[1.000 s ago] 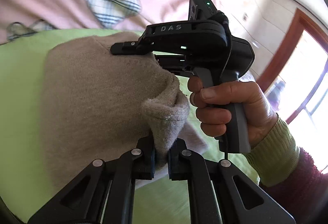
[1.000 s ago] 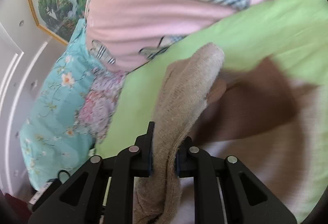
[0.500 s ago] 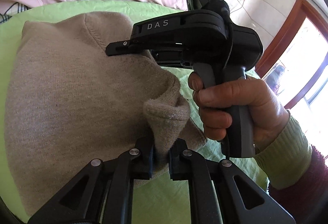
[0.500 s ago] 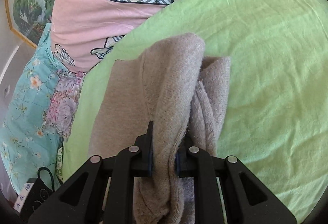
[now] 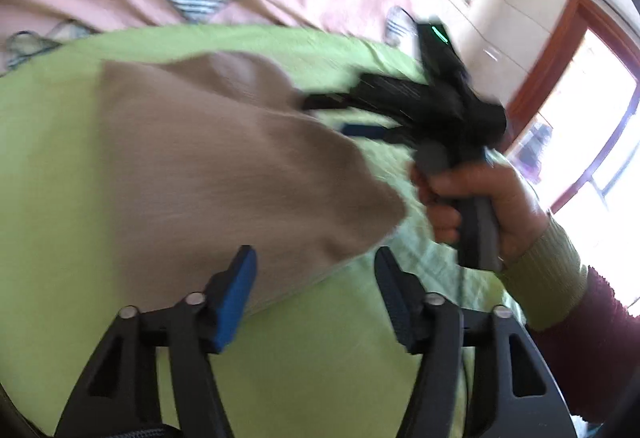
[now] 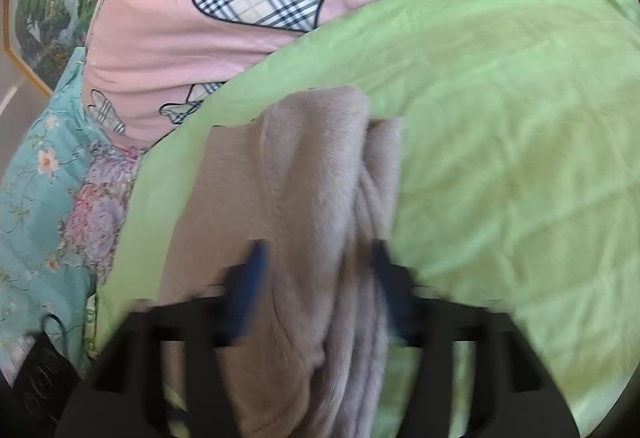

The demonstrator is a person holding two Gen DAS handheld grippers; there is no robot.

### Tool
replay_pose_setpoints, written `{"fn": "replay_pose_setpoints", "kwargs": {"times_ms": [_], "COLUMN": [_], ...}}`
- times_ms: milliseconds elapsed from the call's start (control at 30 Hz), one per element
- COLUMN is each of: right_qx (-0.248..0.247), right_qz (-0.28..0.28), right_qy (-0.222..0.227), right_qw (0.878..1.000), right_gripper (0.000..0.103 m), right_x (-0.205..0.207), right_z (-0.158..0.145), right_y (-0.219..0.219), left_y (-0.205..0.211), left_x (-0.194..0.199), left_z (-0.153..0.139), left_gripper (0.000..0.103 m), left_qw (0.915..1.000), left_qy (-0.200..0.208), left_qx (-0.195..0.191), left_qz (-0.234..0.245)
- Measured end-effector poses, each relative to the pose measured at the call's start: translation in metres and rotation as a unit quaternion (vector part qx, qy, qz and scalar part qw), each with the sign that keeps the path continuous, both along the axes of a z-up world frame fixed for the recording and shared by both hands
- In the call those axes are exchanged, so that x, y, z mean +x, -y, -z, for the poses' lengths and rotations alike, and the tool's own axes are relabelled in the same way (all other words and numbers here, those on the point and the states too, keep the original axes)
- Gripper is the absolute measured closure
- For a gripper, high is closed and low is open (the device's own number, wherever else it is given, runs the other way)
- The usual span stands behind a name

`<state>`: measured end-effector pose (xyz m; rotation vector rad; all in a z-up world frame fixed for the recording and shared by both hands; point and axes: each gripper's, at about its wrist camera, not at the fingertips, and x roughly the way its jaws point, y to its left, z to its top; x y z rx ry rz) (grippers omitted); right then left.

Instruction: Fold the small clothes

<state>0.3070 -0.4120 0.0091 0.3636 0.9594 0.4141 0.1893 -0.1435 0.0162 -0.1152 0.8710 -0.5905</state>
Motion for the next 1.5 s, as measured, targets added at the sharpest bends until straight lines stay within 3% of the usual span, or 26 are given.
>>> {"fn": "replay_pose_setpoints", "kwargs": {"times_ms": [133, 267, 400, 500, 600, 667, 700, 767, 800, 1000, 1267, 1500], "right_qx": [0.018, 0.038, 0.063, 0.066, 0.076, 0.082, 0.08, 0.089, 0.121, 0.094, 0.111, 0.125], "right_qz": [-0.013, -0.013, -0.009, -0.01, -0.016, -0.028, -0.034, -0.045, -0.052, -0.053, -0.124, -0.18], "right_qy": [-0.008, -0.021, -0.03, -0.035, -0.048, -0.058, -0.056, -0.066, -0.086, -0.056, -0.038, -0.046], "right_qw": [1.0, 0.999, 0.998, 0.997, 0.996, 0.995, 0.995, 0.993, 0.987, 0.993, 0.985, 0.975], "right_gripper": [0.011, 0.011, 0.011, 0.011, 0.011, 0.011, 0.013, 0.049, 0.059, 0.066, 0.067, 0.067], "right_x": [-0.018, -0.019, -0.013, -0.007, 0.003, 0.008, 0.009, 0.01, 0.011, -0.011, -0.059, -0.099], "right_z": [0.006, 0.015, 0.02, 0.023, 0.031, 0.036, 0.038, 0.04, 0.045, 0.023, 0.012, 0.032], "right_y": [0.005, 0.008, 0.009, 0.005, 0.002, -0.001, -0.003, -0.005, -0.006, -0.028, -0.103, -0.17], "left_y": [-0.048, -0.082, -0.093, -0.088, -0.081, -0.079, -0.078, -0.074, -0.074, -0.086, -0.164, -0.223], "left_x": [0.01, 0.045, 0.083, 0.111, 0.126, 0.136, 0.137, 0.138, 0.136, 0.1, 0.015, -0.048], "left_z": [-0.005, 0.011, 0.038, 0.06, 0.079, 0.09, 0.088, 0.087, 0.086, 0.057, 0.026, 0.039], "left_gripper": [0.022, 0.022, 0.022, 0.021, 0.013, 0.018, 0.023, 0.04, 0.046, 0.053, 0.054, 0.052], "left_qw": [0.9984, 0.9924, 0.9798, 0.9758, 0.9718, 0.9705, 0.9728, 0.9759, 0.9769, 0.9842, 0.9857, 0.9832], "left_qy": [-0.001, -0.059, -0.131, -0.161, -0.18, -0.181, -0.169, -0.162, -0.157, -0.113, -0.084, -0.088], "left_qx": [-0.011, -0.059, -0.121, -0.116, -0.128, -0.141, -0.14, -0.128, -0.128, -0.115, -0.102, -0.084], "left_qz": [-0.055, -0.091, -0.089, -0.093, -0.083, -0.074, -0.074, -0.07, -0.07, -0.073, -0.105, -0.136]}}
